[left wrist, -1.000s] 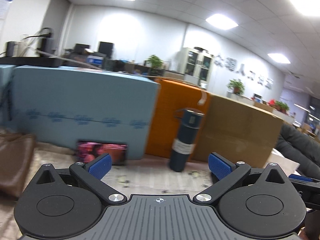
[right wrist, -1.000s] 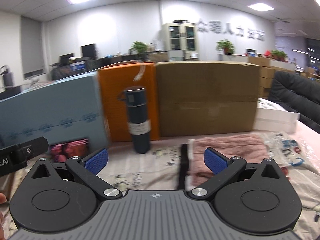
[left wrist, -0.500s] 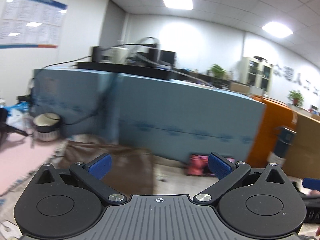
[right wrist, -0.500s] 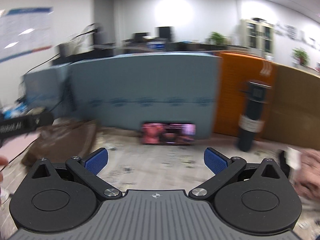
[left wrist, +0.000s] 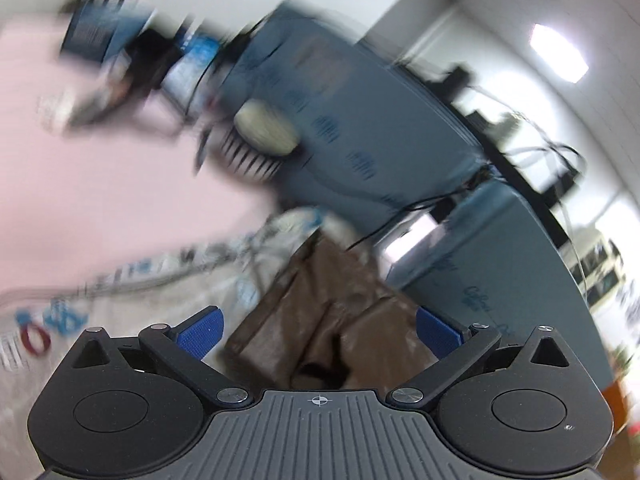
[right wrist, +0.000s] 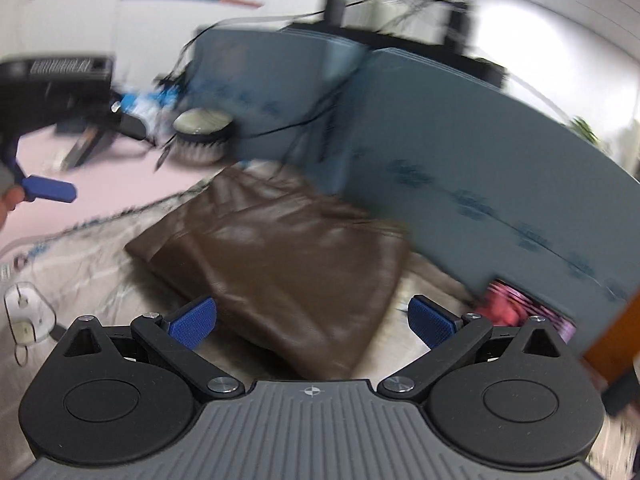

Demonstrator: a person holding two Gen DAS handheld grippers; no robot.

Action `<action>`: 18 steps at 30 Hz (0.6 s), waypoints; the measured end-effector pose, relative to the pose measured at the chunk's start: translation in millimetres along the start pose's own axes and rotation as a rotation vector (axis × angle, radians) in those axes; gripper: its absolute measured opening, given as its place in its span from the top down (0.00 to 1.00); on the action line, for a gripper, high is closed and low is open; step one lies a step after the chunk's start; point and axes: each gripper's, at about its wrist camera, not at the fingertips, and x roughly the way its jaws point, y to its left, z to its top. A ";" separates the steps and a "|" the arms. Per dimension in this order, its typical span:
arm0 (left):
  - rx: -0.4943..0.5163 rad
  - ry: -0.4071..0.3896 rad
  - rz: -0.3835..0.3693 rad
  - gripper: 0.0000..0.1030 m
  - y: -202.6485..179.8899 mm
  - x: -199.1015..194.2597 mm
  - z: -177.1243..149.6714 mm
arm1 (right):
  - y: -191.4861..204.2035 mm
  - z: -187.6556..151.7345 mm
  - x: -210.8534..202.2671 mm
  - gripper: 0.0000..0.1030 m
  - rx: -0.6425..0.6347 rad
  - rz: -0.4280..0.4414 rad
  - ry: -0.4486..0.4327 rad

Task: Fold clothes
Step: 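Swing both tools toward the brown leather jacket on the side table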

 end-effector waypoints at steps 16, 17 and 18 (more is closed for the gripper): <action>-0.475 0.300 -0.226 0.01 79.6 91.6 -18.6 | 63.3 8.6 90.0 0.01 -0.157 -0.041 0.108; -0.483 0.297 -0.254 0.01 77.5 94.3 -18.4 | 62.6 9.8 89.6 0.01 -0.157 -0.046 0.099; -0.485 0.292 -0.279 0.01 73.5 95.5 -16.9 | 61.1 11.6 87.4 0.01 -0.150 -0.047 0.088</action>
